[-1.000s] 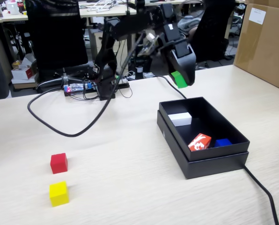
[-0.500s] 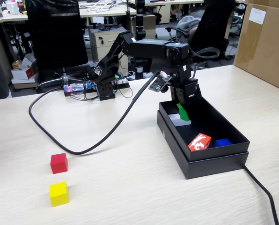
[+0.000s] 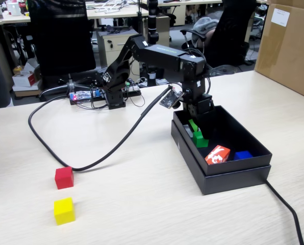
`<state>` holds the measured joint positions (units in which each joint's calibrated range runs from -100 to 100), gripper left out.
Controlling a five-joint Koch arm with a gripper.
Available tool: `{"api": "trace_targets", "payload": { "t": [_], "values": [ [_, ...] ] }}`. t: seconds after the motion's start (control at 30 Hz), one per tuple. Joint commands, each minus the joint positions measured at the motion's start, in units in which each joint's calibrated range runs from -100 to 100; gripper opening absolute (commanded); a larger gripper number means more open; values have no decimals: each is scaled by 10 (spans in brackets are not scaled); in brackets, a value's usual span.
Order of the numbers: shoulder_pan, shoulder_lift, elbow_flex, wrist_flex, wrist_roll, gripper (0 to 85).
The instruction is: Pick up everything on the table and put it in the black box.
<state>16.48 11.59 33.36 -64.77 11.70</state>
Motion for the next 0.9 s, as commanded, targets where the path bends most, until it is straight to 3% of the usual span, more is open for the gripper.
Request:
{"api": "trace_targets", "payload": {
  "t": [0.0, 0.17, 0.3, 0.67, 0.87],
  "values": [
    [9, -134, 15, 5, 1, 281],
    [12, -329, -6, 4, 0, 281],
    [-16, -448, -58, 3, -14, 281],
    [-187, -596, -236, 3, -131, 465],
    [-259, -549, -335, 43, -167, 484]
  ]
}}
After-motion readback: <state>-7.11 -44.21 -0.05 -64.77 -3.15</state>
